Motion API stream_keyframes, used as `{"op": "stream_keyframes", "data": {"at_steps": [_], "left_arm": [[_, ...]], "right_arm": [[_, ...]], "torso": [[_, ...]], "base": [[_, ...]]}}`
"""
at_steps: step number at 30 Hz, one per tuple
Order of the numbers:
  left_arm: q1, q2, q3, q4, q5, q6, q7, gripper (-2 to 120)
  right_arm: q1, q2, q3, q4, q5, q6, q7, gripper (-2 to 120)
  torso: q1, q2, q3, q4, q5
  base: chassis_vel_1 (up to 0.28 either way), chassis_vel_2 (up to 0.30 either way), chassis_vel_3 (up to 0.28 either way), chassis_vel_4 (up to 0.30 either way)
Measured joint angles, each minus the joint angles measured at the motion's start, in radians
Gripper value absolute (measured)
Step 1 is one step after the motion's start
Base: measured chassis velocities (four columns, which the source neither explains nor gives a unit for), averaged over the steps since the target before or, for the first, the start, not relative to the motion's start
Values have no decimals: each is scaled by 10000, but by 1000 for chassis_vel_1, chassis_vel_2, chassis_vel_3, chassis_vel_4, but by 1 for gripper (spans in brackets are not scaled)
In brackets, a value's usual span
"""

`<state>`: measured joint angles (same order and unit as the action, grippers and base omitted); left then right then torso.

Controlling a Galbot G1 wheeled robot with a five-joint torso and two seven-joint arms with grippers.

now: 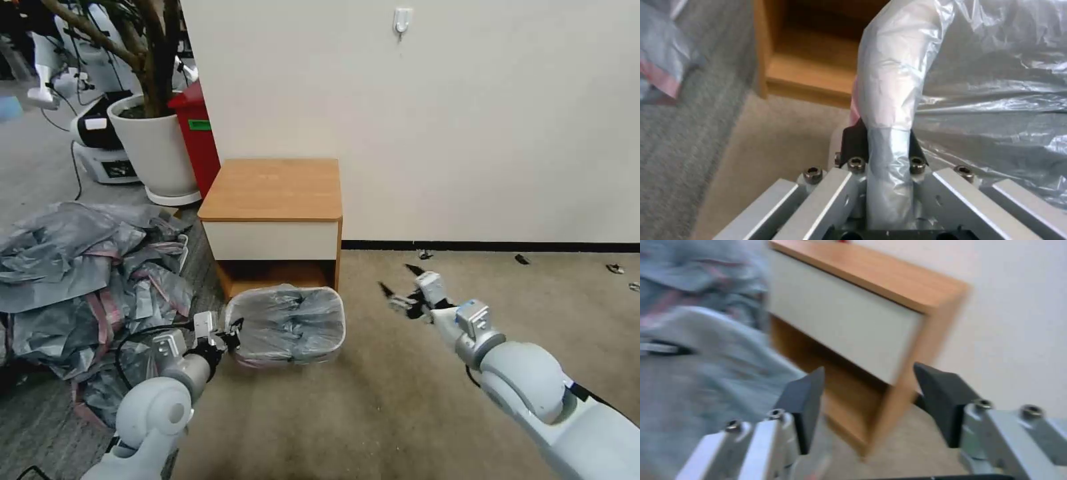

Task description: Pick up the garbage bag from the table and place it over the trash can.

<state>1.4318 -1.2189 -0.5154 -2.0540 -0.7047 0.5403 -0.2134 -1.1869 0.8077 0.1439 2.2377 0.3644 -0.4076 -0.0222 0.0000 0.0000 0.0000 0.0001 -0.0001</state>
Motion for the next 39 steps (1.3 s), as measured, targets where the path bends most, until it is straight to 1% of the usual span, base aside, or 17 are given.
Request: {"op": "stream_keyframes", "data": {"at_steps": [1, 2, 3, 6, 7, 11, 12, 14, 15, 19, 20, 23, 24, 27, 31, 37, 39], "left_arm": [[36, -7, 23, -42, 207, -70, 0, 2], [123, -20, 71, -136, 705, -242, 1, 2], [123, -20, 71, -136, 705, -242, 1, 2], [319, -98, 169, -343, 1657, -535, 59, 2], [319, -98, 169, -343, 1657, -535, 59, 2], [576, -257, 326, -686, 2774, -755, 268, 2], [576, -257, 326, -686, 2774, -755, 268, 2], [673, -337, 439, -806, 3294, -844, 373, 2], [673, -337, 439, -806, 3294, -844, 373, 2], [791, -586, 740, -867, 4419, -1087, 723, 2], [791, -586, 740, -867, 4419, -1087, 723, 2], [768, -711, 954, -814, 4790, -1159, 817, 2], [768, -711, 954, -814, 4790, -1159, 817, 2], [729, -798, 1151, -757, 5072, -1183, 868, 2], [719, -874, 1293, -698, 5219, -1214, 905, 2], [675, -908, 1410, -624, 5301, -1230, 918, 2], [633, -911, 1445, -602, 5314, -1235, 918, 2]], "right_arm": [[65, -21, -166, 148, -147, -73, -156, 47], [183, -97, -486, 311, -564, -137, -491, 41], [183, -97, -486, 311, -564, -137, -491, 41], [441, -230, -1173, 373, -1388, -151, -1111, 28], [441, -230, -1173, 373, -1388, -151, -1111, 28], [856, -115, -1817, 219, -2394, -132, -2077, 8], [856, -115, -1817, 219, -2394, -132, -2077, 8], [1184, -17, -2120, 74, -2772, -131, -2560, 0], [1184, -17, -2120, 74, -2772, -131, -2560, 0], [2163, 169, -3027, -359, -3224, -358, -3187, 0], [2163, 169, -3027, -359, -3224, -358, -3187, 0], [2879, 287, -3708, -780, -3451, -589, -3337, 0], [2879, 287, -3708, -780, -3451, -589, -3337, 0], [3447, 435, -4243, -1280, -3678, -860, -3512, 0], [3821, 552, -4632, -1756, -3799, -1128, -3631, 0], [4100, 678, -4984, -2189, -4091, -1435, -3746, 0], [4227, 695, -5160, -2304, -4209, -1683, -3776, 0]], "torso": [[0, 0, 0, 0, 0], [0, 0, 0, 0, 0], [0, 0, 0, 0, 0], [0, -1, 0, 0, 0], [0, -1, 0, 0, 0], [0, 0, 0, -1, 2], [0, 0, 0, -1, 2], [0, 0, 0, -1, 2], [0, 0, 0, -1, 2], [0, 0, 0, -1, 1], [0, 0, 0, -1, 1], [0, 0, 0, -1, 1], [0, 0, 0, -1, 1], [0, 0, 1, 0, 1], [0, 0, 1, 0, 1], [0, 0, 1, -1, 1], [0, 0, 0, -1, 1]], "base": [[0, 0, 0, 0], [0, 0, 0, 0], [0, 0, 0, 0], [0, 0, 0, 0], [0, 0, 0, 0], [0, 0, 0, 0], [0, 0, 0, 0], [0, 0, 0, 0], [0, 0, 0, 0], [0, 0, 0, 0], [0, 0, 0, 0], [0, 0, 0, 0], [0, 0, 0, 0], [0, 0, 0, 0], [0, 0, 0, 0], [0, 0, 0, 0], [0, 0, 0, 0]]}}
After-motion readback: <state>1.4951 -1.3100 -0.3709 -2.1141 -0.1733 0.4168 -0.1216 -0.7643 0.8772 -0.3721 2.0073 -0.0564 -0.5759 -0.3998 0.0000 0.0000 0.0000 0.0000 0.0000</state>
